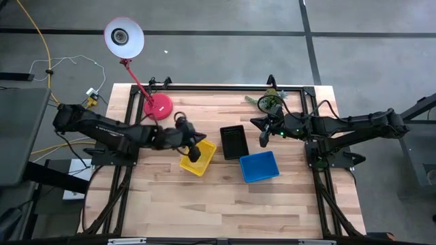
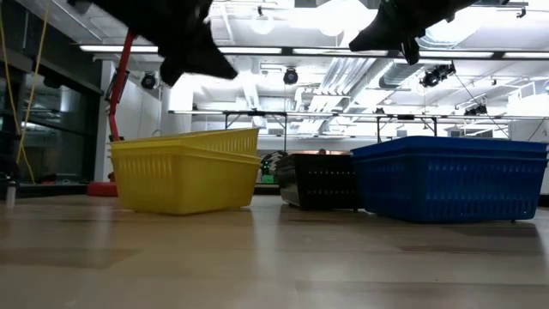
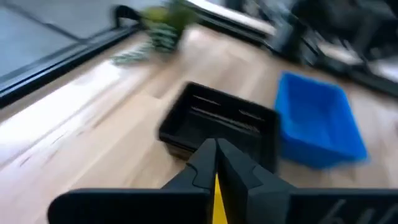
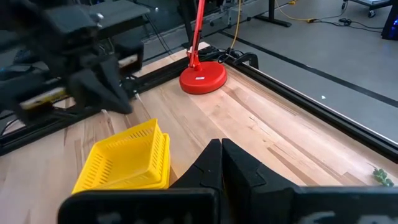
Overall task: Stack baskets by color
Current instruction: Stack the bottom yellow bin on the top yellow bin
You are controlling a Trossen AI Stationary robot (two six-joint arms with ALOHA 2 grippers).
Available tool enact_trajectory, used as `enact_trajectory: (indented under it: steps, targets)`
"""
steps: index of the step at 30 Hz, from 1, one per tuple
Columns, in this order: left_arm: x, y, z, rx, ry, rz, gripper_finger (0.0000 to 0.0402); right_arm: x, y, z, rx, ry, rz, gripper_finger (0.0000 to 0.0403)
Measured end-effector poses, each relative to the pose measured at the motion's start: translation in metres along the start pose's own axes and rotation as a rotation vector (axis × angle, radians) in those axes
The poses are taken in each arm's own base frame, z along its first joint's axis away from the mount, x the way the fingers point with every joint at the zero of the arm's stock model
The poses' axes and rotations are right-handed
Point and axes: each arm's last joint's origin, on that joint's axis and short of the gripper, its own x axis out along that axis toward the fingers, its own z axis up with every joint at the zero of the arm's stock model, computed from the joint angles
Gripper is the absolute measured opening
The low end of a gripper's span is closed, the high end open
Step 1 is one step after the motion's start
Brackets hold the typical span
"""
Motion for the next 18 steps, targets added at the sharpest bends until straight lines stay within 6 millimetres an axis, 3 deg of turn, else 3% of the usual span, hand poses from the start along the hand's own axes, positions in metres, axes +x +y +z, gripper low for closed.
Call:
enact_trajectory:
  steps: [5, 18]
  targets:
    - [0.014, 0.004, -0.029, -0.156, -0.072, 0.120, 0.0000, 0.000, 0.000, 0.000, -0.001, 0.002, -0.002, 0.0000]
    - [0.058, -0.002, -0.067, -0.221, -0.009, 0.155, 0.0000, 0.000, 0.000, -0.001, 0.000, 0.004, -0.004, 0.0000]
